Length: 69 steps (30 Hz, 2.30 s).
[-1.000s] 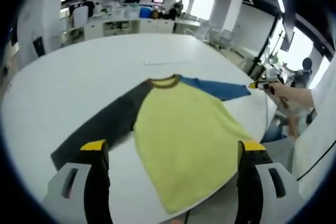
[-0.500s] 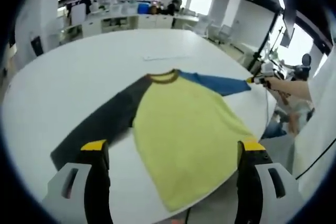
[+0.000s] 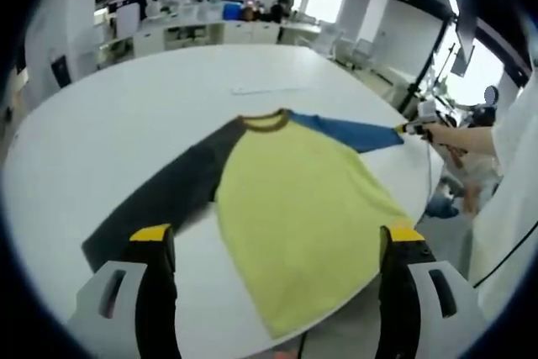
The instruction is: Fold the garment on the visible template until the final outline fits inside the template.
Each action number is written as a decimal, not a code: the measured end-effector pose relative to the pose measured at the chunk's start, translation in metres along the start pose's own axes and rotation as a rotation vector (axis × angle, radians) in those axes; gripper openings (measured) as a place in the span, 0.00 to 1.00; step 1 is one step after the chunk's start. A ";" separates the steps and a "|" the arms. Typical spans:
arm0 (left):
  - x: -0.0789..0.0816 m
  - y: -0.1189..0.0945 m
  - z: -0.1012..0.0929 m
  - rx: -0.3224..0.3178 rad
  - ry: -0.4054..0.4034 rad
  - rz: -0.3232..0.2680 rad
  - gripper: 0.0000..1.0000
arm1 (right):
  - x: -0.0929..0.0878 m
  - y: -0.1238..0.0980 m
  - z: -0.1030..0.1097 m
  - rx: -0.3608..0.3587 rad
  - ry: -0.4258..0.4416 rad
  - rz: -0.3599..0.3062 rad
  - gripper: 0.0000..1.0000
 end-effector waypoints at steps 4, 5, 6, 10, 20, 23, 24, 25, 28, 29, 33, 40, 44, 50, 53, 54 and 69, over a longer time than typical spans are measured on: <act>0.000 0.001 -0.001 -0.003 0.000 0.004 0.97 | 0.002 0.002 0.001 0.009 0.002 -0.008 0.10; 0.000 0.001 -0.001 -0.003 0.000 0.004 0.97 | 0.002 0.002 0.001 0.012 -0.001 -0.007 0.09; 0.000 0.001 -0.001 -0.002 0.000 0.005 0.97 | 0.003 0.003 0.002 0.016 -0.003 -0.009 0.07; 0.001 0.000 0.000 -0.001 0.000 0.002 0.97 | 0.003 0.004 0.005 0.024 -0.003 -0.011 0.04; 0.001 -0.002 -0.001 -0.004 -0.001 -0.011 0.97 | 0.006 0.001 0.006 0.005 -0.056 0.030 0.02; 0.001 -0.003 -0.002 -0.007 0.000 -0.015 0.97 | 0.007 -0.001 0.004 0.000 -0.062 0.042 0.02; 0.001 -0.003 -0.003 -0.008 0.000 -0.016 0.97 | 0.008 -0.001 0.003 -0.003 -0.068 0.043 0.02; 0.001 -0.003 -0.003 -0.008 0.000 -0.018 0.97 | 0.009 -0.003 0.001 -0.024 -0.070 0.047 0.02; 0.000 -0.004 -0.003 -0.007 -0.001 -0.021 0.97 | 0.014 -0.005 0.000 -0.032 -0.064 0.025 0.02; 0.000 -0.005 -0.003 -0.007 -0.002 -0.022 0.97 | 0.015 -0.005 0.000 -0.034 -0.072 0.024 0.02; -0.002 -0.007 -0.002 -0.006 -0.003 -0.026 0.97 | 0.019 -0.009 0.002 -0.039 -0.109 0.015 0.02; -0.001 -0.011 -0.002 -0.005 -0.005 -0.044 0.96 | 0.033 -0.018 -0.005 -0.080 -0.072 0.005 0.02; -0.001 -0.013 -0.003 -0.009 -0.003 -0.053 0.96 | 0.043 -0.024 -0.005 -0.082 -0.072 -0.010 0.02; -0.003 -0.016 -0.004 -0.015 -0.005 -0.066 0.96 | 0.053 -0.035 -0.003 -0.068 -0.079 -0.026 0.02; -0.004 -0.018 -0.005 -0.019 -0.008 -0.076 0.96 | 0.057 -0.042 -0.001 -0.062 -0.084 -0.031 0.02; -0.004 -0.019 -0.005 -0.020 -0.008 -0.080 0.96 | 0.059 -0.044 -0.001 -0.061 -0.083 -0.035 0.02; -0.003 -0.025 -0.013 -0.060 -0.012 -0.136 0.95 | 0.127 -0.088 0.010 -0.024 -0.128 -0.138 0.02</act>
Point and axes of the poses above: the point that each gripper's makers call its tool centre point, and the gripper's own axes: y roughly forward along the fingers, z roughly to its left, x roughly out of its top, the point moved 4 cm from there along -y, roughly backward along the fingers, and after that the axes turned 12 degrees about -y, right-handed, at the moved point
